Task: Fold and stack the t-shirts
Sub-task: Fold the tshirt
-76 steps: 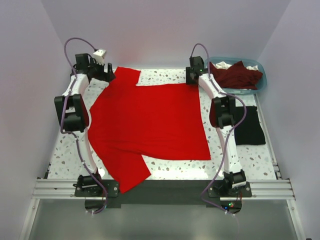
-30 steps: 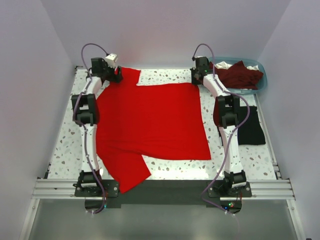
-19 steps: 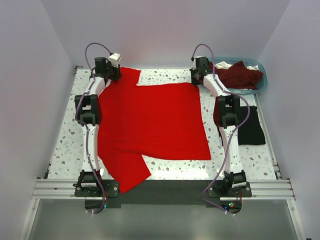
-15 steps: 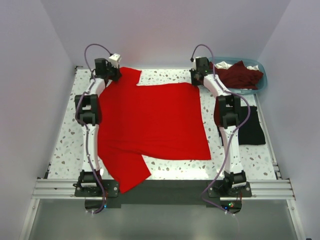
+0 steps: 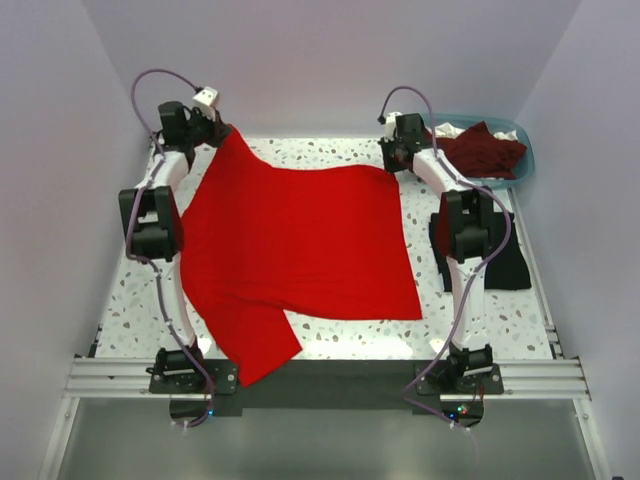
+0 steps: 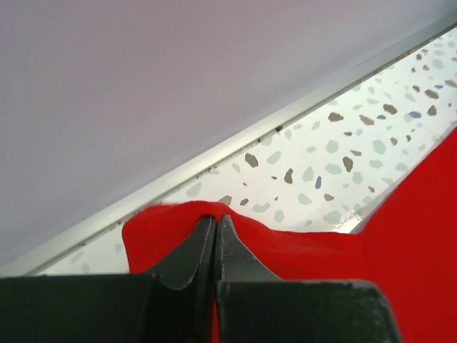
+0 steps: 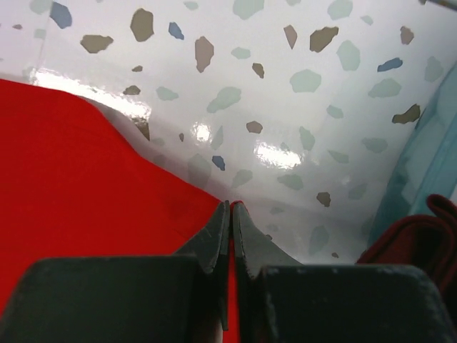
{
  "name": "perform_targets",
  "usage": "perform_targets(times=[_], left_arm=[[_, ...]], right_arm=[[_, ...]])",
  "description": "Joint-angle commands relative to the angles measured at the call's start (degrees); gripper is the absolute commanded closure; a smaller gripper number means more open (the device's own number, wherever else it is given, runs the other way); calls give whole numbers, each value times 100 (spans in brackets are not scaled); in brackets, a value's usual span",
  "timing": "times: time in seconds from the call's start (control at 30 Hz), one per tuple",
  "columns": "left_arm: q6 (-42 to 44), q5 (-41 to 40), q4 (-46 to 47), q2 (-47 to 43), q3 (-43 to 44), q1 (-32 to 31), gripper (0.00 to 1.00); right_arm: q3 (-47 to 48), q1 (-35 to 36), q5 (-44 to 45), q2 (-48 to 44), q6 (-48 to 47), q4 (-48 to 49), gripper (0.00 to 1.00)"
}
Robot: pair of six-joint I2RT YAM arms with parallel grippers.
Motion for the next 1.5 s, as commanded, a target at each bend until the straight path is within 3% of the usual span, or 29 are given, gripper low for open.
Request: perform_targets(times=[0.0, 0.73, 1.2, 1.47], left_arm=[[191, 495, 471, -781, -399, 105, 100], [1835, 724, -259, -3480, -3449, 404, 100], [2776, 65, -1269, -5474, -5618, 387, 100], [2881, -682, -1349, -5748, -6683, 141, 100]], right_arm=[[-134, -29, -303, -618, -305, 469, 100], [-1417, -371, -1235, -1954, -1325, 408, 100], [-2059, -459, -1947, -2253, -2203, -278, 100], [-2516, -459, -1903, -2183, -2880, -576, 100]])
